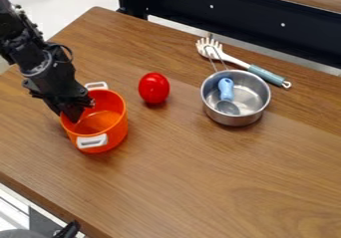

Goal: Moved the pot in the middle of table

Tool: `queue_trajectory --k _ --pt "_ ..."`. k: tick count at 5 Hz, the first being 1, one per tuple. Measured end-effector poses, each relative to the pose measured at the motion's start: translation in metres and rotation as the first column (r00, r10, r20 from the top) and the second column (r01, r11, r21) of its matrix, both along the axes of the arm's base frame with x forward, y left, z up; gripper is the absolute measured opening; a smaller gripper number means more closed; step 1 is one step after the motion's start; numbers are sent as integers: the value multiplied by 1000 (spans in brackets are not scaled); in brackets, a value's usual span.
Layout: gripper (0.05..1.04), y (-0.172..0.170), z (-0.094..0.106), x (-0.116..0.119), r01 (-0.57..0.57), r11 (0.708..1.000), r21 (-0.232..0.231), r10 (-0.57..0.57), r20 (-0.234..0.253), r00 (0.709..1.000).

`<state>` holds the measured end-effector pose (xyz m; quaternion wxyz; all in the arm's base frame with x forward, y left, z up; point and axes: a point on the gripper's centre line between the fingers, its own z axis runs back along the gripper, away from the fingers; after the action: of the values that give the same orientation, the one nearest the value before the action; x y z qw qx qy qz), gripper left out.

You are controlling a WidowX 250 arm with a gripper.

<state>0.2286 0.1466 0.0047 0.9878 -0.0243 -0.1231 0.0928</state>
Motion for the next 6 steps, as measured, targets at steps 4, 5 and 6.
queue_trajectory --k 4,5,6 --pt "55 -57 11 -12 -9 997 -71 4 -71 997" --pt "55 -72 7 -20 -14 999 -51 11 -63 998" --pt "55 -84 0 -21 -46 999 -26 45 -51 998"
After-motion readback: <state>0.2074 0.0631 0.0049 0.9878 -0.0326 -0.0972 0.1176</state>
